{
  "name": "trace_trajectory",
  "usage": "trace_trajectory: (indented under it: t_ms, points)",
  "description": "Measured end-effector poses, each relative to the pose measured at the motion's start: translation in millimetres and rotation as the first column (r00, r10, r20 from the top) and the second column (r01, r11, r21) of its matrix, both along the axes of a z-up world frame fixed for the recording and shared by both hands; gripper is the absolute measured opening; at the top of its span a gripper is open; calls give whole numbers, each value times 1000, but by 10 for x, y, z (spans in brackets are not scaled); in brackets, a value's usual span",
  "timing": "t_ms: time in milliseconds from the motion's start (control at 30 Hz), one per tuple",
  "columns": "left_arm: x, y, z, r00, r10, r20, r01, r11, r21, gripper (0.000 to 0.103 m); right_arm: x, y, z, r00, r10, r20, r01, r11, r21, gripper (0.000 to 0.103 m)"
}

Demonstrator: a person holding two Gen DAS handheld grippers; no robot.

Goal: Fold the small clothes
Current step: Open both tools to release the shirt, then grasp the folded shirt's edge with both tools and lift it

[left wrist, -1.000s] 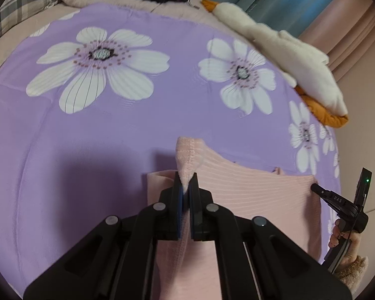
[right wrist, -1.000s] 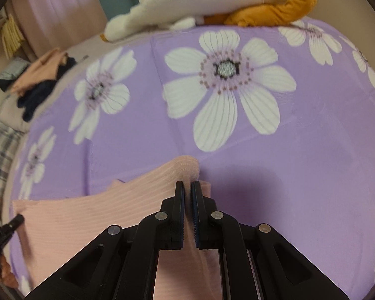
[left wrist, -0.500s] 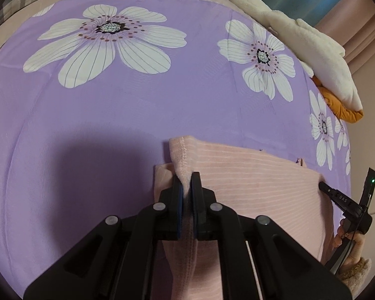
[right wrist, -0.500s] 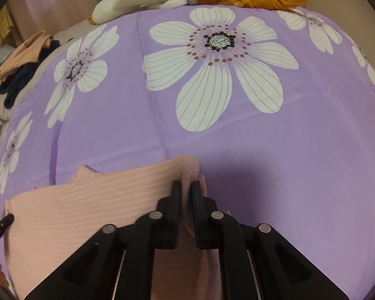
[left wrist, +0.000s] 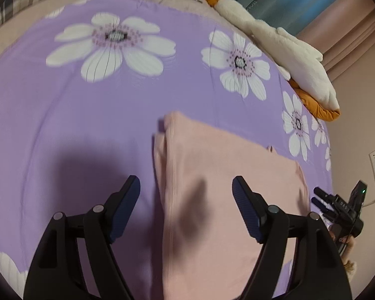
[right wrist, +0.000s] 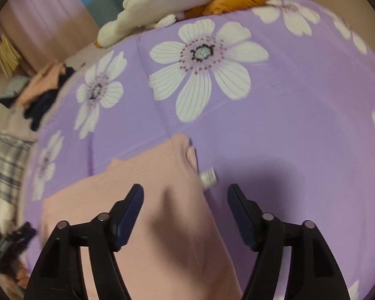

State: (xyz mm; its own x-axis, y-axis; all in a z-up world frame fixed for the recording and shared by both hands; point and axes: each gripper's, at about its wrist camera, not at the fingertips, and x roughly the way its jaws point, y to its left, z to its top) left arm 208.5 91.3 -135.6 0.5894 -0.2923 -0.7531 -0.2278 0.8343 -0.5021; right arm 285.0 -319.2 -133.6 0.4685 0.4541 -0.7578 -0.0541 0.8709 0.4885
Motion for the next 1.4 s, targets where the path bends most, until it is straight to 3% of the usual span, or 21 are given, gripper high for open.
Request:
trace_trajectory:
  t_ms: [200,333,400,467,500,567,600,667,767,900,1100,1200,1400]
  points:
    - [-110,-76,-261,996,-28,-85,21,996,-83,75,-282,-112,-267,998,11,-70,-7,999,51,70]
    - [-125,-195,-304,995,-66,-75,58,994,-97,74,-325,-91,-385,995,43,-93,-32,993,116,70]
    - [-104,-209,-343,994,-80,-68,70,987,-142,73,-325,-67,-401,996,42,-84,-31,991,132,70]
    - [-56,-217,-415,994,-90,-67,72,970,-232,61,-297,-5,-413,995,75,-72,-61,982,177,65]
    - [-47,-221,-435,994,-86,-71,66,968,-243,59,-275,37,-438,993,96,-73,-79,974,210,63]
    - [-44,-236,-434,994,-70,-79,52,976,-212,32,-243,125,-482,991,112,-78,-90,967,238,53]
    - [-49,-243,-430,994,-70,-85,52,979,-198,29,-231,174,-465,992,111,-63,-95,971,218,49]
    - [-82,-245,-407,995,-60,-74,43,977,-211,20,-249,208,-451,992,112,-62,-97,972,213,23]
    - [-139,-280,-265,997,-58,-53,47,980,-195,17,-307,217,-363,994,100,-52,-87,973,213,19]
    - [-262,-368,58,996,-85,4,84,981,-172,17,-492,213,37,993,114,42,-120,973,199,18]
    - [-586,-430,345,991,-129,23,131,981,-142,17,-801,137,441,987,126,101,-141,976,165,18]
    - [-809,-467,298,990,-140,-4,138,982,-130,17,-994,80,450,988,125,91,-138,979,153,18]
    - [-1229,-533,74,986,-151,-74,141,982,-123,17,-1374,-24,128,995,102,-19,-98,985,142,18]
